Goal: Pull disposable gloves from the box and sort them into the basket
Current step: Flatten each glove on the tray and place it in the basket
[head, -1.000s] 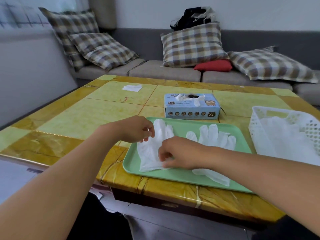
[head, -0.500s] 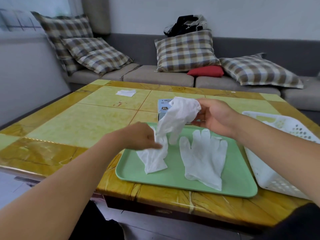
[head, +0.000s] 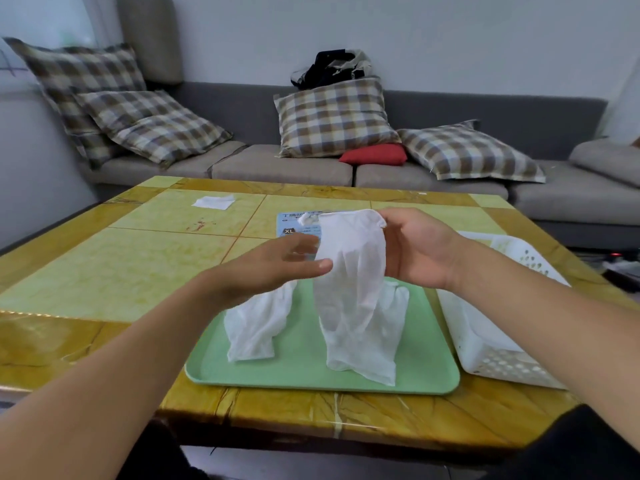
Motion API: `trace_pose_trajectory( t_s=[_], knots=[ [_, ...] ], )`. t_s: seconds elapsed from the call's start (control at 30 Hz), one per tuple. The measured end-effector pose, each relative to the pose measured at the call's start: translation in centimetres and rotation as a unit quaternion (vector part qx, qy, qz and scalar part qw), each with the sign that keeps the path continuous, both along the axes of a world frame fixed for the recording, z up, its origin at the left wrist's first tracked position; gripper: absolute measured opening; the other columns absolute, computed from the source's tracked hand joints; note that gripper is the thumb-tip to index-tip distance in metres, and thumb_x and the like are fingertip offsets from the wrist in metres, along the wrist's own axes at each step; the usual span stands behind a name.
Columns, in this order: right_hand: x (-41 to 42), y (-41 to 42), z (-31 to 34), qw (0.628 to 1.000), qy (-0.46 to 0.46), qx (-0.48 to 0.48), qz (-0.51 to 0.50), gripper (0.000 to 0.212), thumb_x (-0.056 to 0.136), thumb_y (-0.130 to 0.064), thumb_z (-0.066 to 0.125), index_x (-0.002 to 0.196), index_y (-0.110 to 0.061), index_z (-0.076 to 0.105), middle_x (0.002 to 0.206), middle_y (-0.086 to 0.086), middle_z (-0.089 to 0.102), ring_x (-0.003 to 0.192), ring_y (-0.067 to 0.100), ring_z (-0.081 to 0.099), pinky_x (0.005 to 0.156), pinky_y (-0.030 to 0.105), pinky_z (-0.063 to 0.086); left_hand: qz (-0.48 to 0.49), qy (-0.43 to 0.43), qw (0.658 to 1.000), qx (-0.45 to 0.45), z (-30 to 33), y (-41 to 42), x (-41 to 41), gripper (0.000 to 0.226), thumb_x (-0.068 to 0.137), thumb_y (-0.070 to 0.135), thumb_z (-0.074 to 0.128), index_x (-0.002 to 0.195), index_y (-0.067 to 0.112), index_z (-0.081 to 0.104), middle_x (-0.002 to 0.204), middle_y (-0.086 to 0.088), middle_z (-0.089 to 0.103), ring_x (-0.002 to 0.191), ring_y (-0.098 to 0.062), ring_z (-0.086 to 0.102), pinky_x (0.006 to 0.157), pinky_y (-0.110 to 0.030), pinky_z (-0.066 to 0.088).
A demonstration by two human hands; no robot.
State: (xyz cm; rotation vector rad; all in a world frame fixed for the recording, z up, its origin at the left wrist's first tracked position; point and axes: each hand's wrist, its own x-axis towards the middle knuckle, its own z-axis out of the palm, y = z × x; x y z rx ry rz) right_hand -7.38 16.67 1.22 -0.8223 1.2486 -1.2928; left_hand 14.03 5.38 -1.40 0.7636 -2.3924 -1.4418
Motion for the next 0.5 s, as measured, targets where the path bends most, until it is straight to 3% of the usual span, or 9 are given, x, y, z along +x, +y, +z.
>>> trace_pose_trajectory(
  t_s=[0.1,0.2,0.23,0.37,0.5],
  knots=[
    [0.4,0.6,0.5,0.999,-0.037,-0.010,-0.006,0.057,0.100,-0.035,0.046,0.141,0.005,0.050,0.126,0.020,0.049,0.101,0.031,0.057,0.076,0.038,0.057,-0.008,0.140,0.985,0.098,0.7,2.2,-2.8,0.036,0.090,0.037,0.074,0.111,0.008,0.069,0.112,-0.003,0.071,0.108,-0.023,0.067,0.096,-0.038,0.052],
    [-0.2,1.6,0.6,0.998,-0.059,-0.005,-0.004,0.079,0.087,-0.068,0.055,0.132,-0.005,0.062,0.115,0.014,0.063,0.098,0.028,0.067,0.083,0.040,0.058,0.065,0.212,0.964,0.149,1.2,3.2,-4.5,0.027,0.093,0.024,0.070,0.114,0.006,0.072,0.111,-0.012,0.075,0.107,-0.032,0.071,0.095,-0.045,0.057],
    [-0.3,2.1,0.6,0.999,-0.031,-0.002,0.009,0.077,0.082,-0.067,0.061,0.129,-0.006,0.065,0.114,0.013,0.066,0.101,0.027,0.068,0.086,0.041,0.058,0.075,0.218,0.962,0.149,1.3,3.4,-4.9,0.027,0.093,0.024,0.071,0.113,0.007,0.072,0.109,-0.013,0.076,0.106,-0.033,0.071,0.094,-0.047,0.057],
    [-0.2,3.1,0.1,0.999,0.038,0.001,0.006,0.040,0.090,-0.022,0.070,0.124,-0.002,0.067,0.114,0.014,0.072,0.097,0.025,0.071,0.087,0.038,0.061,0.062,0.220,0.963,0.145,1.7,3.8,-5.2,0.026,0.091,0.019,0.072,0.114,0.008,0.071,0.108,-0.012,0.076,0.100,-0.030,0.073,0.089,-0.044,0.059],
    [-1.3,2.5,0.0,0.999,0.042,0.009,-0.022,0.034,0.093,-0.015,0.068,0.123,0.000,0.066,0.102,0.012,0.073,0.085,0.023,0.071,0.080,0.036,0.062,0.043,0.139,0.981,0.131,2.2,2.3,-5.5,0.024,0.091,0.021,0.072,0.115,0.017,0.072,0.104,-0.004,0.078,0.096,-0.021,0.075,0.084,-0.038,0.060]
  ],
)
